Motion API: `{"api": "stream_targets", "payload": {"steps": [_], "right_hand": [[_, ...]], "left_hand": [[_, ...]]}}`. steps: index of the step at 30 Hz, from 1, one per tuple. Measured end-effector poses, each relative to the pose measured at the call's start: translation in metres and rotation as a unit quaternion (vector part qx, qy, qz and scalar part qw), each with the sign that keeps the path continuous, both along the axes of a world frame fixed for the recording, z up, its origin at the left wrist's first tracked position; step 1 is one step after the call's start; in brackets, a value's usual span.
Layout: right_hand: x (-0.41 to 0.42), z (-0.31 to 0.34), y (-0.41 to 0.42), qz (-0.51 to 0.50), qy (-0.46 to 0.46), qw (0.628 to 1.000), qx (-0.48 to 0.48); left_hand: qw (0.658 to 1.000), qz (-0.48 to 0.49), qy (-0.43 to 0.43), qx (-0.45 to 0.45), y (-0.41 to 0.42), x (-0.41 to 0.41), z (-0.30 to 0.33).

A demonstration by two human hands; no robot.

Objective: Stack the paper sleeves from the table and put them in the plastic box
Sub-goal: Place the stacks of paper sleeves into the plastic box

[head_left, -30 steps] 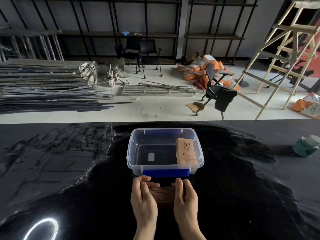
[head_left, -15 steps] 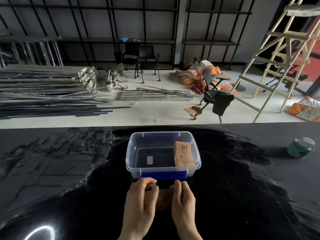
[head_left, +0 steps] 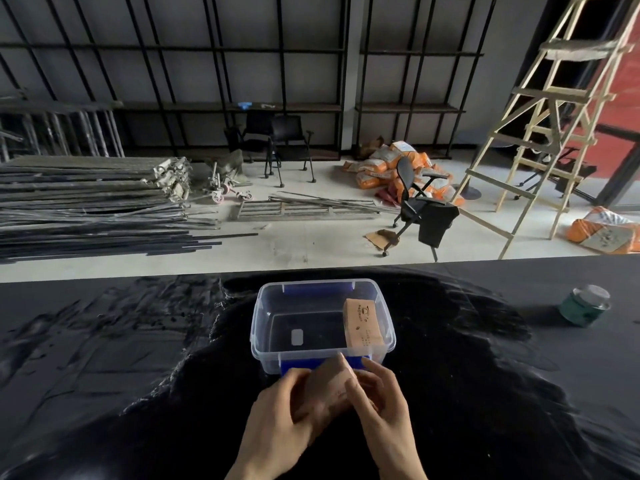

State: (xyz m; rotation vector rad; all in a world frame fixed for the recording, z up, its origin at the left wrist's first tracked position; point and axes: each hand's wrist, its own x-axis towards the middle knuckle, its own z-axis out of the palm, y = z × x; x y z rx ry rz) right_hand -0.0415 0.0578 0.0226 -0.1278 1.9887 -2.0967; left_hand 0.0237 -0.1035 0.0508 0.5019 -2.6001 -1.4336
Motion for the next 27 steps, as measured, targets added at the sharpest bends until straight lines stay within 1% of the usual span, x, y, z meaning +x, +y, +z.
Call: {"api": "stream_targets", "payload": {"steps": [2, 3, 5, 6, 9, 12, 14, 15, 16, 17, 18, 19, 20, 21, 22, 23, 25, 27], "right_hand": [[-0.002, 0.006, 0.004, 0.059, -0.034, 0.997, -0.038], [-0.002, 0.010, 0.003, 0.088, -0.034, 0.995, -0.043], [-0.004, 0.017, -0.001, 0.100, -0.006, 0.994, -0.033], [-0.005, 0.021, -0.003, 0.096, 0.004, 0.995, -0.034], [-0.006, 0.037, -0.010, 0.089, 0.002, 0.995, -0.046], [-0.008, 0.049, -0.015, 0.072, 0.005, 0.997, -0.028], [-0.011, 0.055, -0.020, 0.075, 0.007, 0.997, -0.007], [-0.012, 0.056, -0.023, 0.075, 0.021, 0.997, 0.016], [-0.014, 0.055, -0.027, 0.067, 0.053, 0.995, 0.051], [-0.017, 0.053, -0.029, 0.047, 0.108, 0.988, 0.102], [-0.020, 0.050, -0.031, 0.023, 0.183, 0.969, 0.167], [-0.023, 0.047, -0.031, 0.012, 0.266, 0.932, 0.246], [-0.026, 0.042, -0.031, 0.025, 0.339, 0.883, 0.324], [-0.028, 0.037, -0.031, 0.055, 0.387, 0.834, 0.389], [-0.029, 0.032, -0.031, 0.084, 0.410, 0.794, 0.440], [-0.028, 0.027, -0.031, 0.110, 0.411, 0.767, 0.480], [-0.023, 0.021, -0.030, 0.135, 0.396, 0.742, 0.524], [-0.018, 0.019, -0.028, 0.145, 0.393, 0.730, 0.540]], "left_hand": [[0.990, 0.069, 0.019, 0.121, 0.001, -0.002, 0.003], [0.980, 0.091, 0.017, 0.175, 0.002, -0.004, 0.006], [0.958, 0.116, 0.011, 0.260, 0.005, -0.009, 0.013], [0.951, 0.125, 0.010, 0.284, 0.007, -0.012, 0.015], [0.935, 0.143, 0.011, 0.325, 0.009, -0.015, 0.023], [0.918, 0.126, 0.004, 0.376, 0.005, -0.015, 0.036], [0.912, 0.123, 0.004, 0.391, 0.001, -0.015, 0.041], [0.911, 0.130, 0.010, 0.390, -0.001, -0.016, 0.043], [0.909, 0.141, 0.015, 0.392, -0.003, -0.016, 0.045], [0.905, 0.157, 0.020, 0.396, -0.005, -0.017, 0.047], [0.900, 0.176, 0.024, 0.398, -0.007, -0.017, 0.049], [0.896, 0.198, 0.028, 0.397, -0.010, -0.018, 0.050], [0.892, 0.220, 0.031, 0.395, -0.014, -0.019, 0.050], [0.889, 0.237, 0.033, 0.390, -0.019, -0.019, 0.051], [0.888, 0.247, 0.035, 0.387, -0.023, -0.020, 0.052], [0.888, 0.251, 0.038, 0.383, -0.026, -0.020, 0.053], [0.891, 0.251, 0.045, 0.375, -0.028, -0.021, 0.057], [0.893, 0.252, 0.048, 0.371, -0.028, -0.022, 0.061]]}}
